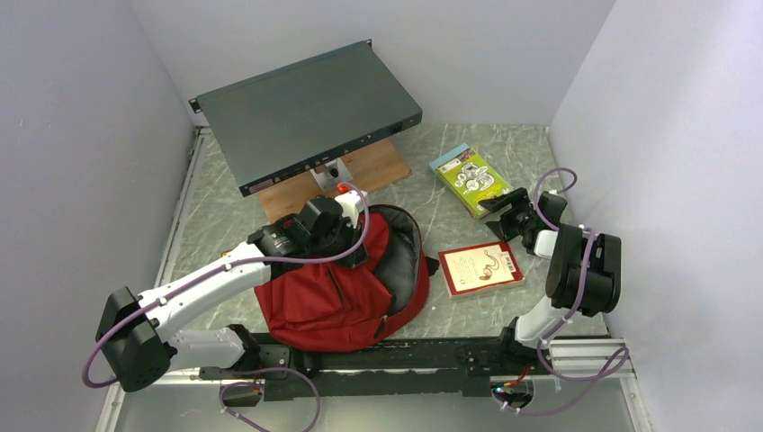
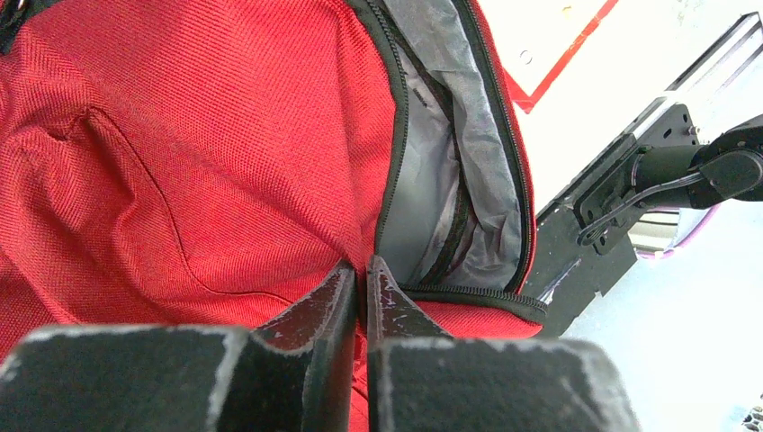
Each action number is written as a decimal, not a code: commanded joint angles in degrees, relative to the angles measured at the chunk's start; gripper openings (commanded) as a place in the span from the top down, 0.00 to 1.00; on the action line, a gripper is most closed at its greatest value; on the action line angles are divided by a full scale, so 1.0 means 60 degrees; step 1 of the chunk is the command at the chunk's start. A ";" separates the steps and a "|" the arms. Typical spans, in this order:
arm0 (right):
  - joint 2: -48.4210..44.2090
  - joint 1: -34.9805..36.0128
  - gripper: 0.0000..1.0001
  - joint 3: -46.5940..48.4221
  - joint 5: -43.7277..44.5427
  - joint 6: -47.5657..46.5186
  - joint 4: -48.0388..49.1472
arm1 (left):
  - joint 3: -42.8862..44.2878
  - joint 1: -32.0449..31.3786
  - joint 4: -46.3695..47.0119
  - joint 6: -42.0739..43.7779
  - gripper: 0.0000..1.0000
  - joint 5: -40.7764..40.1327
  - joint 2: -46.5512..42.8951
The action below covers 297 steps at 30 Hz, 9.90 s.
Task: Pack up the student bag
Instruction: Pick up the book from the center of the board, then place the book in the student bag, then pick up the book from the center of the board.
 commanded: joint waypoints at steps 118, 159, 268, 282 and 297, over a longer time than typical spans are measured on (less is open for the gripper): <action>-0.9044 0.4616 1.00 0.4926 0.5595 -0.4353 -0.9122 | 0.1972 -0.1442 0.0484 -0.2287 0.26 -0.2828 0.1562; -0.6567 0.5519 1.00 0.3895 -0.1366 -0.4567 -1.0946 | -0.2350 -0.1450 0.4833 -0.1394 1.00 -0.4675 -0.2477; -0.0836 0.0102 0.05 0.2968 0.1795 -0.3304 -0.2602 | -0.1892 -0.1553 0.3421 -0.1198 1.00 -0.3068 -0.1271; 0.4084 -0.1724 0.23 0.4532 -0.2130 -0.1583 0.0895 | -0.1818 -0.1527 0.3616 -0.0817 1.00 -0.2681 -0.1432; 0.6260 -0.1635 0.42 0.5067 -0.3371 0.1101 0.3842 | -0.1715 -0.1510 0.3472 -0.1091 1.00 -0.2667 -0.1499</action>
